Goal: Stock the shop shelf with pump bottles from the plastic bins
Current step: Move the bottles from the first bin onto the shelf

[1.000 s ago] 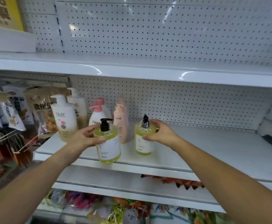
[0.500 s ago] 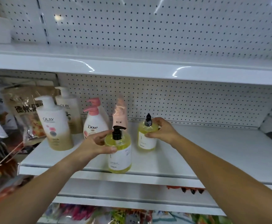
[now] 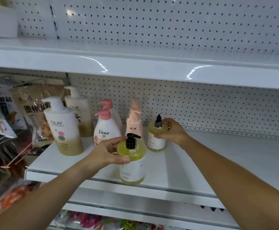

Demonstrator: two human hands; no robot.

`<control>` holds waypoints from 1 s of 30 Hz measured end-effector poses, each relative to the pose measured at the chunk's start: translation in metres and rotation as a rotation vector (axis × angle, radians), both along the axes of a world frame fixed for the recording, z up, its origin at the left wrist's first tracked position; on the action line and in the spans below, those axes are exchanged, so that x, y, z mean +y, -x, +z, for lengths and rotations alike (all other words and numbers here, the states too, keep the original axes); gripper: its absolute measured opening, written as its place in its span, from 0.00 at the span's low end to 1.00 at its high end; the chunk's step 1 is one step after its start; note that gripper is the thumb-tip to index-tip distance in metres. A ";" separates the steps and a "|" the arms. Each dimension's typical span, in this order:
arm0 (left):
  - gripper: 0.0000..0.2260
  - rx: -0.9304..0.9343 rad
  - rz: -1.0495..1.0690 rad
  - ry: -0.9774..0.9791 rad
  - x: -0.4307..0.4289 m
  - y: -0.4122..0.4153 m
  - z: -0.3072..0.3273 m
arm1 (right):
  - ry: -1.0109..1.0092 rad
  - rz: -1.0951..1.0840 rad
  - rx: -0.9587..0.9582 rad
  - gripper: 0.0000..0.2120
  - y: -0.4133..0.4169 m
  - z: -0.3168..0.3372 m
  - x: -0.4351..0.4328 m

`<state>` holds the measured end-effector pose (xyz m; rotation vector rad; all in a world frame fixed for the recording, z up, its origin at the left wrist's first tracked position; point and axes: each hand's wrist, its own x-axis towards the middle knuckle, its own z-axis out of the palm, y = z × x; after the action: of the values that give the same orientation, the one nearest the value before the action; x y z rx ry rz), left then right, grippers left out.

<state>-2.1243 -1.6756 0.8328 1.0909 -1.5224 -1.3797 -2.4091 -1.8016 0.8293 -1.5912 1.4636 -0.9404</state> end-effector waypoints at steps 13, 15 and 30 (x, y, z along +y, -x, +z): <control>0.37 -0.003 -0.048 0.015 -0.002 0.006 -0.003 | 0.014 0.004 -0.004 0.33 -0.013 -0.006 -0.026; 0.36 -0.007 -0.047 0.015 -0.004 0.006 -0.006 | 0.001 0.001 -0.016 0.33 -0.013 -0.007 -0.029; 0.41 -0.030 -0.053 -0.009 -0.006 0.010 -0.009 | -0.005 -0.017 -0.114 0.41 0.003 0.008 -0.006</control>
<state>-2.1347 -1.6813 0.8235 1.0875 -1.5784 -1.4128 -2.4117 -1.8081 0.8374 -1.4982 1.4014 -1.0194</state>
